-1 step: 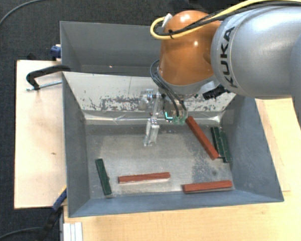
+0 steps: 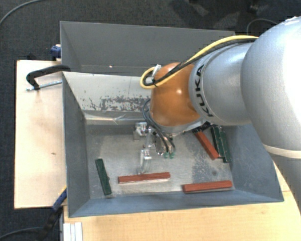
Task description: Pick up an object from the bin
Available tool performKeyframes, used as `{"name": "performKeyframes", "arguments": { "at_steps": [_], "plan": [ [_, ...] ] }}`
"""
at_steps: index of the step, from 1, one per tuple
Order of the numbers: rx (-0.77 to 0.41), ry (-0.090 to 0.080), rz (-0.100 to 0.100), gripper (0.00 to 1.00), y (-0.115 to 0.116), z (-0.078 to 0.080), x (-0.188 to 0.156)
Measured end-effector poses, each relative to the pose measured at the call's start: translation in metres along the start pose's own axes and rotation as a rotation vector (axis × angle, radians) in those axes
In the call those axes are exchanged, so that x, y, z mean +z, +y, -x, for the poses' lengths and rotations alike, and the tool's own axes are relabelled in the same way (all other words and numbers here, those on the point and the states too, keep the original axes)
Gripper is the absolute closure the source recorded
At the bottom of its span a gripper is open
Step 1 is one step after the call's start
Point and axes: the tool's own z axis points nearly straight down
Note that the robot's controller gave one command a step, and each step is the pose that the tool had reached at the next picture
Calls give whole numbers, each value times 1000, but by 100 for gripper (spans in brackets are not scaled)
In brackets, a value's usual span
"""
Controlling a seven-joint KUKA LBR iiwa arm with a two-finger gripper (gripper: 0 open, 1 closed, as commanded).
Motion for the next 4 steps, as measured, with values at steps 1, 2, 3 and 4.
{"name": "performKeyframes", "arguments": {
  "at_steps": [1,2,3,4],
  "plan": [
    [-61,-5,-1,0,-21,-58,-39],
    [-122,-4,0,0,-25,-51,7],
    [-121,-7,1,100,-25,-50,5],
    [-164,-22,1,100,-36,-48,-116]
  ]
}}
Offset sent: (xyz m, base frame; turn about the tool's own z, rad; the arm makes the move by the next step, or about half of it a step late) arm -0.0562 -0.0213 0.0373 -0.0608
